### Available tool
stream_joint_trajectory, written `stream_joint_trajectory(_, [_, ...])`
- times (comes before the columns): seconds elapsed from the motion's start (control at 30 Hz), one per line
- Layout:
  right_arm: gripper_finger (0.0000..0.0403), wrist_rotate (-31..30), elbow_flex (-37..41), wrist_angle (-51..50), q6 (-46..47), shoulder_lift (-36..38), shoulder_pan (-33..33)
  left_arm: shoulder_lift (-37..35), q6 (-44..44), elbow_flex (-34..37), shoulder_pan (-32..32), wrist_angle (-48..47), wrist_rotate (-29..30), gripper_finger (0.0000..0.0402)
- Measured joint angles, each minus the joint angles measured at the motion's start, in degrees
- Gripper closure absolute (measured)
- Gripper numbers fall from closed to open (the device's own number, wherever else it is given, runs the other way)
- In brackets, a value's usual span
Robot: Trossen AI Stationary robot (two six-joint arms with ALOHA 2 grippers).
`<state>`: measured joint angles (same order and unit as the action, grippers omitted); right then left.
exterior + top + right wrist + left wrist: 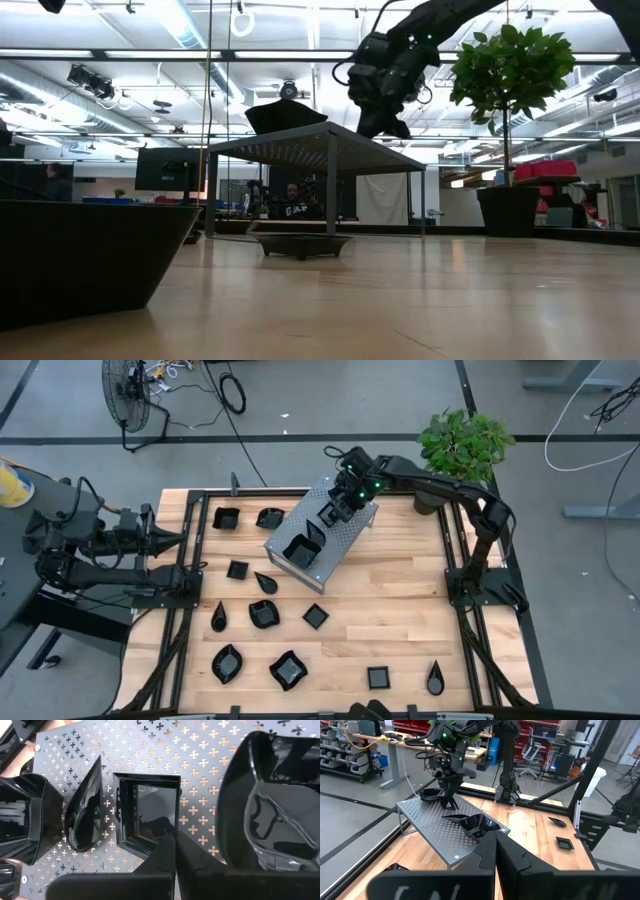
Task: Pick & Place Mini shaped plates
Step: Put the black square shape plate on the shelf
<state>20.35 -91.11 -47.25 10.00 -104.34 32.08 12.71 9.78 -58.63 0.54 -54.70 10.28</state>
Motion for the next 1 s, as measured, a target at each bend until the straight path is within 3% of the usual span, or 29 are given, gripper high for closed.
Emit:
stream_joint_trajectory(0.2, [0.0403,2.19,0.00,0.14,0.00,-0.36,-0.02,0.00,0.02,0.00,-0.02,0.00,0.01,0.0396])
stream_joint_trajectory(1.0, [0.0389,1.74,0.00,0.24,-1.92,-1.39,0.37,0.00,0.02,0.00,0.00,0.00,0.00,0.0396])
